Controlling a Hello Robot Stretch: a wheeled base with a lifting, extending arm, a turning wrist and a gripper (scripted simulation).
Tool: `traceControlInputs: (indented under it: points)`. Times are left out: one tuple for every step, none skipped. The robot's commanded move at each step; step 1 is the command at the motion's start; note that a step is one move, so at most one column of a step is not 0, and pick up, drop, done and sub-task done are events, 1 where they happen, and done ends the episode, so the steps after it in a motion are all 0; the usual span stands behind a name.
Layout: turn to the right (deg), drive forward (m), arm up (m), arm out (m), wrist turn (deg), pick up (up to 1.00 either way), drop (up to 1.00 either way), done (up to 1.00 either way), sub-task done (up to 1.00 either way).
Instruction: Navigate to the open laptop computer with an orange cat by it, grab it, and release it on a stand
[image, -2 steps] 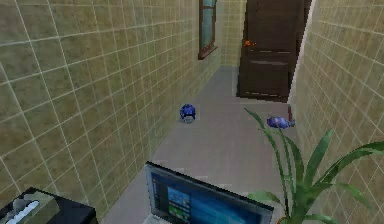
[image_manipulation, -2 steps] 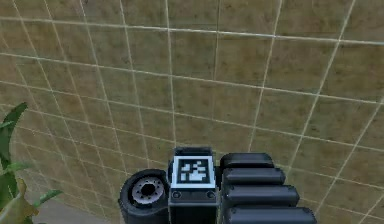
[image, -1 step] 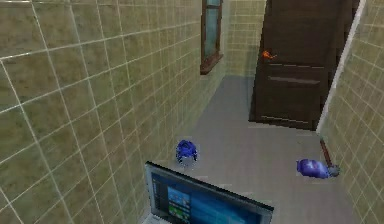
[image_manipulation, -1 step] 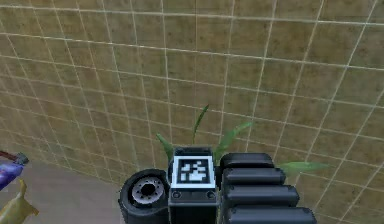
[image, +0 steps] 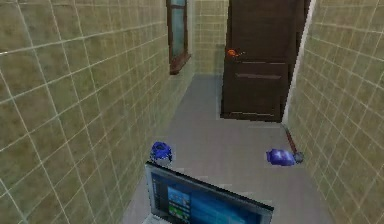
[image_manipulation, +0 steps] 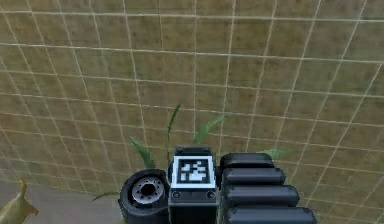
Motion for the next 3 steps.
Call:
traceControlInputs:
  points:
    - [0.0,1.0,0.0,0.0,0.0,0.0,0.0,0.0,0.0]
    - [0.0,1.0,0.0,0.0,0.0,0.0,0.0,0.0,0.0]
    - [6.0,0.0,0.0,0.0,0.0,0.0,0.0,0.0,0.0]
